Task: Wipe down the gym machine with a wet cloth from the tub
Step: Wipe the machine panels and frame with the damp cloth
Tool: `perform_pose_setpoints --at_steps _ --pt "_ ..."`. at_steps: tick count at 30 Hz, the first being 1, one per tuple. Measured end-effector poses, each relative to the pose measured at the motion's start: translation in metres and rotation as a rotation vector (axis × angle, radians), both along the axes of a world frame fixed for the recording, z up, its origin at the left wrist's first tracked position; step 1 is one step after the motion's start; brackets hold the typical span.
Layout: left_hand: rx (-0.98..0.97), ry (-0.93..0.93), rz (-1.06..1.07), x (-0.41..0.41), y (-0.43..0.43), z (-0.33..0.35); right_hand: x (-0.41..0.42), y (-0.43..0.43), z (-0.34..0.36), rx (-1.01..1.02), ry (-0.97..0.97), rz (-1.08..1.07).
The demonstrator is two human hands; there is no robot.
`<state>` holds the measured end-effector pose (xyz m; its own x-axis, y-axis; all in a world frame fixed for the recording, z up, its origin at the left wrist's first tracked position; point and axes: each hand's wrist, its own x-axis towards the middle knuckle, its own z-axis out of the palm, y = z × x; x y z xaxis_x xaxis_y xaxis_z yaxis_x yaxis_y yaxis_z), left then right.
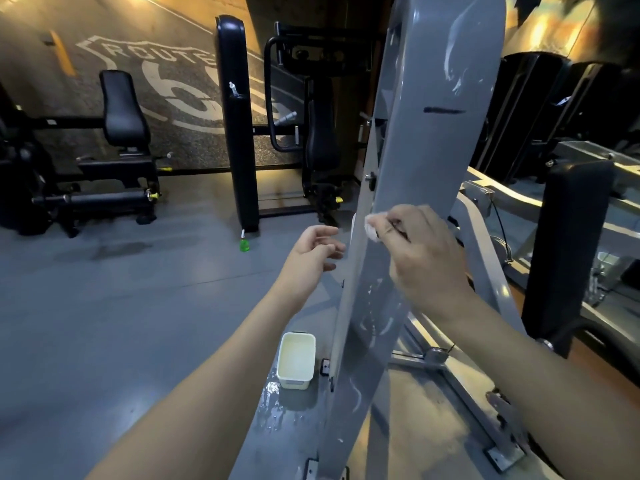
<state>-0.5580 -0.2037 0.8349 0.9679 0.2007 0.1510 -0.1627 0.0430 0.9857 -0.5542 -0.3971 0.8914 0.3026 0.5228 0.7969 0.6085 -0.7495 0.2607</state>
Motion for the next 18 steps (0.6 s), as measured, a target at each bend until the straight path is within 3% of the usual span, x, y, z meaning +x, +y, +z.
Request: perform_pose_setpoints --at_steps 3,8,14,18 --pt "0.004 0.065 -0.026 -0.010 -0.004 -0.019 0.003 0.006 -0.021 0.058 -0.029 0.037" --pt "0.043 0.075 -0.077 -0.017 -0.005 -0.033 -0.001 -0.019 -0.065 -0.273 0.039 0.093" --pt "0.013 0.092 -0.103 -0.023 -0.018 -0.035 0.001 -0.001 -0.024 0.040 -0.008 0.010" --pt "-0.011 0.095 -0.112 -0.025 -0.020 -0.039 -0.005 -0.012 -0.092 -0.289 -0.027 0.015"
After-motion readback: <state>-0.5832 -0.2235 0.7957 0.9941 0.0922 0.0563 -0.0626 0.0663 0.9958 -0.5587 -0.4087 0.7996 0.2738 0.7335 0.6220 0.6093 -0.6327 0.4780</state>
